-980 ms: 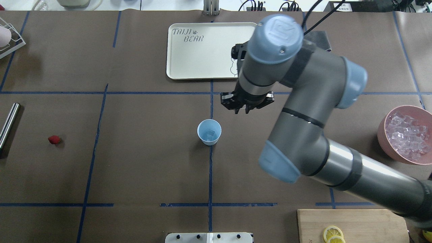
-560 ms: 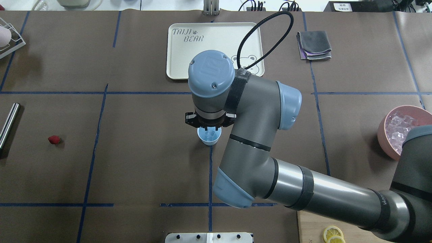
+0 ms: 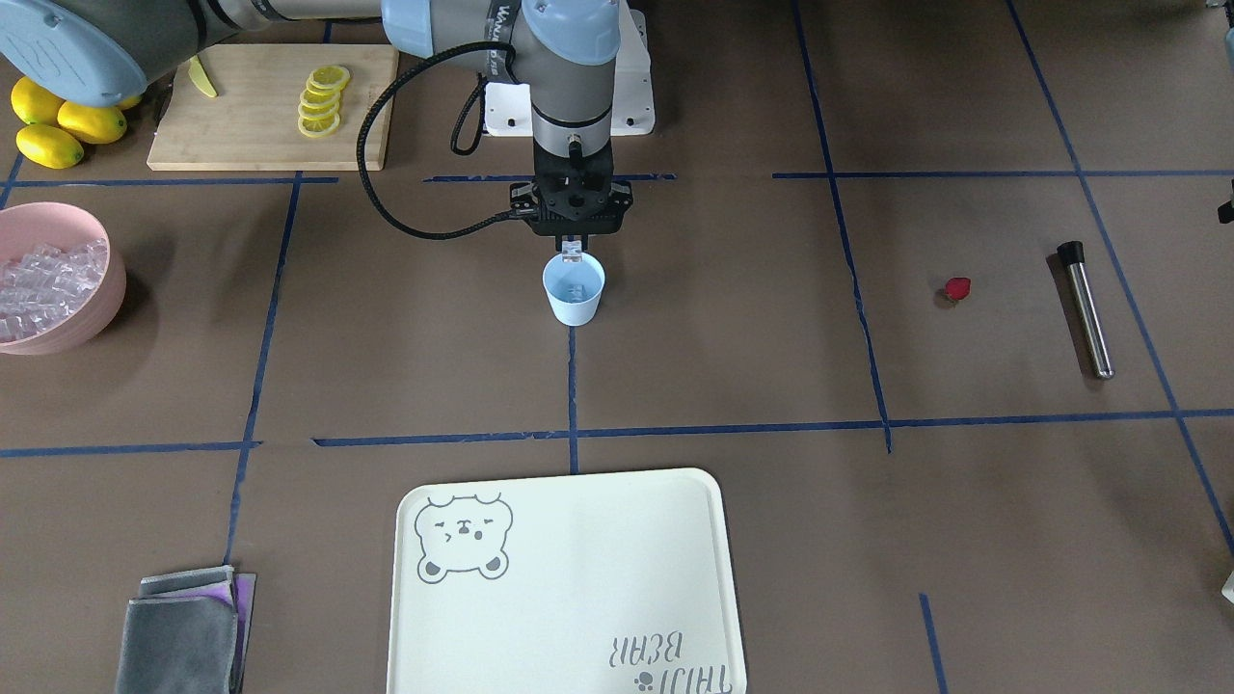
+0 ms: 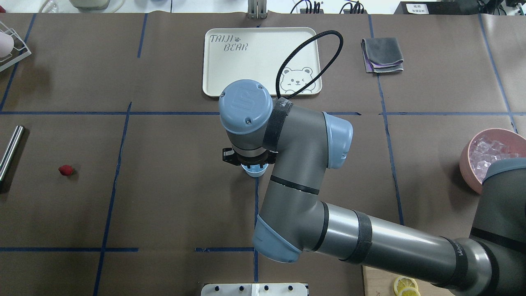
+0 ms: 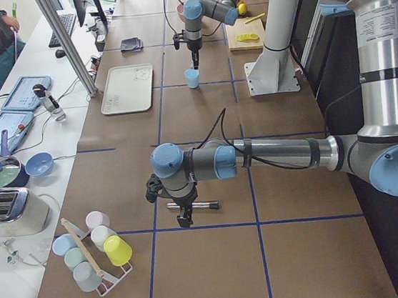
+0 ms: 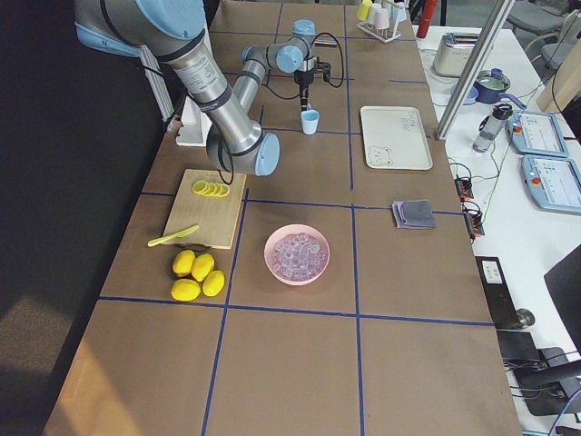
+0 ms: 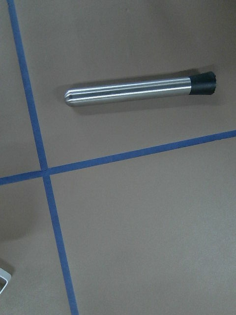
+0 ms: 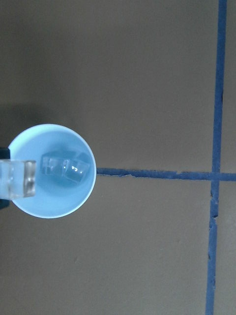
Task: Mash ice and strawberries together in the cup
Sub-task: 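Carry the ice cube with the right gripper to the cup and release it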
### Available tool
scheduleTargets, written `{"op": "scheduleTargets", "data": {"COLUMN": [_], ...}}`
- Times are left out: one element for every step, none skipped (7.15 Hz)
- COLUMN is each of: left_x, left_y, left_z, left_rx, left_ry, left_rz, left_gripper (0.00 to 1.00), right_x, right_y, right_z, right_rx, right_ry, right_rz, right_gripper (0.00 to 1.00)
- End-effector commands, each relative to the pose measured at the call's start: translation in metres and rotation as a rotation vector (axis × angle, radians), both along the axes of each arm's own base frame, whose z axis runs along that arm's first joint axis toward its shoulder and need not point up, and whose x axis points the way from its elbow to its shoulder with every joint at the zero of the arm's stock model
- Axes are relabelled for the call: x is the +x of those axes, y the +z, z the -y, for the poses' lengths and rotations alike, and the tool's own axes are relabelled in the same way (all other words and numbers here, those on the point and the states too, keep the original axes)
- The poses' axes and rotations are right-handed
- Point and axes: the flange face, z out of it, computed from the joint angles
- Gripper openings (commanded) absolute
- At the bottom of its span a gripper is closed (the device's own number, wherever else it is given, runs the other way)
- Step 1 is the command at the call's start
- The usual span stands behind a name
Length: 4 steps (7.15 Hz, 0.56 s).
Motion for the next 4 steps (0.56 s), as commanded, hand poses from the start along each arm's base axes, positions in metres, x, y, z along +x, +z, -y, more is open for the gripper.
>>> {"op": "scheduleTargets", "data": {"left_x": [0.000,0.000,0.000,0.000], "left_y": [-0.001,-0.001,-0.003,-0.003], "left_z": [0.001,0.001,0.001,0.002], "left_rx": [0.003,0.003,0.009,0.013], "left_ry": [0.000,0.000,0.001,0.006], "left_rz": [0.000,0.000,-0.001,0.000], "left_gripper": [1.00,1.00,1.00,1.00], "right_x": [0.000,0.001,0.015,0.039], "right_y": [-0.001,-0.003,-0.007,0.000], "right_z": [0.000,0.001,0.015,0.045], "right_rx": [0.006,0.009,0.013,0.016], "right_ry": [-0.006,-0.006,0.016,0.050], "right_rz": [0.001,0.005,0.015,0.009], "right_gripper": [0.99,0.99,0.99,0.99]}}
